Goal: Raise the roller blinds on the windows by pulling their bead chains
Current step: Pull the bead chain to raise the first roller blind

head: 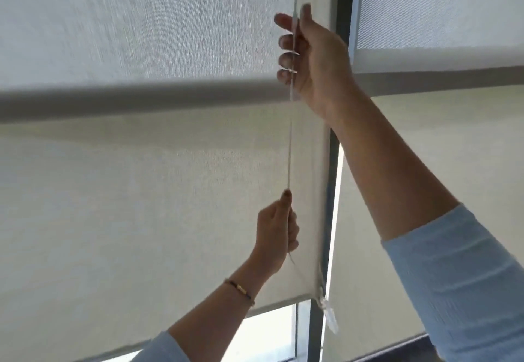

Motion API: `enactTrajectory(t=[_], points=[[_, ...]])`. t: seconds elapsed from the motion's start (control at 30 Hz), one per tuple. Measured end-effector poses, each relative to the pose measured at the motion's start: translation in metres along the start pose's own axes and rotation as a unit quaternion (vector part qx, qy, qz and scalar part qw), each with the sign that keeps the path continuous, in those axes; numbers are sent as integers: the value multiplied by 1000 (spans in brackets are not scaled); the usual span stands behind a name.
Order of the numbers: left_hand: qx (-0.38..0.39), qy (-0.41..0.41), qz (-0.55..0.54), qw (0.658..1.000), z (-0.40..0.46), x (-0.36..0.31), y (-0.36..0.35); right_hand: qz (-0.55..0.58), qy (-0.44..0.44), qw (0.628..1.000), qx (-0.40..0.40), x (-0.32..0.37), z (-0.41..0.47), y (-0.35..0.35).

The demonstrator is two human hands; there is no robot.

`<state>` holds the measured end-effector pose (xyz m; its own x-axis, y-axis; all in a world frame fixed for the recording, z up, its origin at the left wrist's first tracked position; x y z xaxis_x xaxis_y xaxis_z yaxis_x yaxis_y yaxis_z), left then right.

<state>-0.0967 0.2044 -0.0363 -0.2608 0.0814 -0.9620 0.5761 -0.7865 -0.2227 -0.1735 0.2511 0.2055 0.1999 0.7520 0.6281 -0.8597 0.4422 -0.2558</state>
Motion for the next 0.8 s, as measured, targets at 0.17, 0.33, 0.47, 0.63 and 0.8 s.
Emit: enactTrajectory(t=[0.17, 0.33, 0.47, 0.63, 0.8], points=[[40, 52, 84, 994, -2, 35, 11, -110, 77, 990, -50, -42, -36, 2], [13, -57, 113, 992, 51, -67, 21, -224, 92, 969, -48, -107, -99, 19], [42, -181, 109, 976, 70, -197, -13, -292, 17, 956, -9, -183, -158, 31], [18, -142, 61, 988, 81, -271, -33, -344, -75, 933, 72, -244, -225, 53], [-12, -177, -2, 984, 79, -195, -12, -365, -251, 882, 162, -279, -257, 86]])
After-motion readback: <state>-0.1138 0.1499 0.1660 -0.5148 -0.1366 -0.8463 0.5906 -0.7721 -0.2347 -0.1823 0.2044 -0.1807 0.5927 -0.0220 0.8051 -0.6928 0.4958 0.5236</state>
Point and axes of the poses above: each hand's wrist, its own z-axis towards the middle knuckle, its own y-axis out of the back of the hand, x = y × z, the point moved 1 cm from there along z, towards the middle knuckle, and after that the axes turned 9 degrees about y, right-handed, at the moved point
